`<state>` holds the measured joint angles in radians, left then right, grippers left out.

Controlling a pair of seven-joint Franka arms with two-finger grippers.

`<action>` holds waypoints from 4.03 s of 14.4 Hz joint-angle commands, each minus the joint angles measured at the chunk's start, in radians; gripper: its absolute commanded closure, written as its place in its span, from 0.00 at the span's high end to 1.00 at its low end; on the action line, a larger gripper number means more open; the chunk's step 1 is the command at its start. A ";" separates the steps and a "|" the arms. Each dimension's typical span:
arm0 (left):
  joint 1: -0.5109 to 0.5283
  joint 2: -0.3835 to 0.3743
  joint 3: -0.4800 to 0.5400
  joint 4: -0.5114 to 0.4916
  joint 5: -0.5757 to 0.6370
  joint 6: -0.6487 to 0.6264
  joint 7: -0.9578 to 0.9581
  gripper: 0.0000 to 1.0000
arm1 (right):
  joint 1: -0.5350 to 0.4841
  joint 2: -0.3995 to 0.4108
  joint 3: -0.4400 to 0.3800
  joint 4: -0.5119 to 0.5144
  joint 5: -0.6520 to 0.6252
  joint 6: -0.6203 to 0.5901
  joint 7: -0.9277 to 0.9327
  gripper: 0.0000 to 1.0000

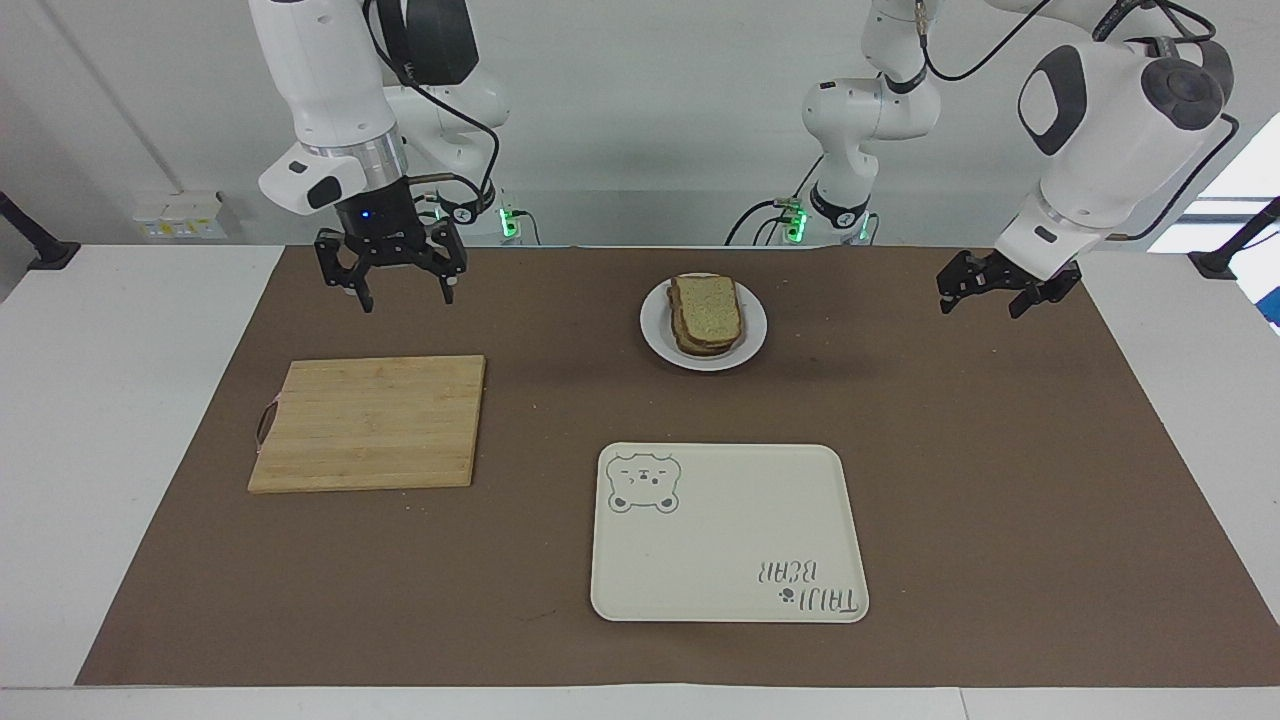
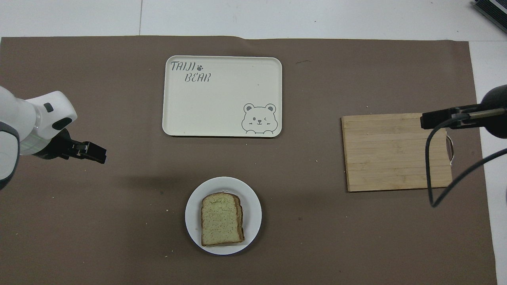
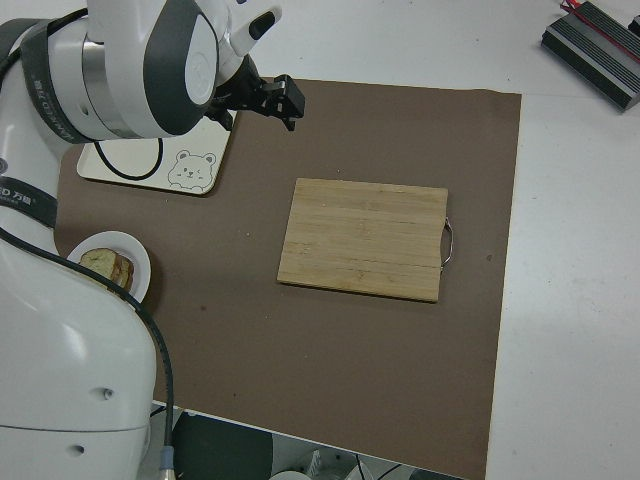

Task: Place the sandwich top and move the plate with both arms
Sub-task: 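Move the left gripper to the white plate's rim, then grip the white plate's rim with the left gripper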

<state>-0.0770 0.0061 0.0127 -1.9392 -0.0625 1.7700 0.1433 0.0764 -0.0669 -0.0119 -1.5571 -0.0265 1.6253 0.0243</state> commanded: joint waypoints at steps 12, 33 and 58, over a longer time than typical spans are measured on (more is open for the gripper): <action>-0.069 -0.017 0.010 -0.381 -0.600 0.198 0.276 1.00 | 0.002 -0.042 -0.088 -0.024 0.004 -0.085 -0.020 1.00; -0.112 0.012 0.007 -0.606 -1.022 0.209 0.558 0.50 | 0.002 -0.041 -0.082 -0.031 0.000 -0.078 -0.021 1.00; -0.043 0.089 0.013 -0.494 -1.050 0.030 0.647 0.00 | 0.002 -0.034 -0.080 -0.028 0.004 -0.094 -0.026 1.00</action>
<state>-0.1527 0.0688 0.0230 -2.4760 -1.0948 1.8617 0.7433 0.0848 -0.0896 -0.0966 -1.5706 -0.0260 1.5282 0.0241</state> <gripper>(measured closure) 0.960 0.000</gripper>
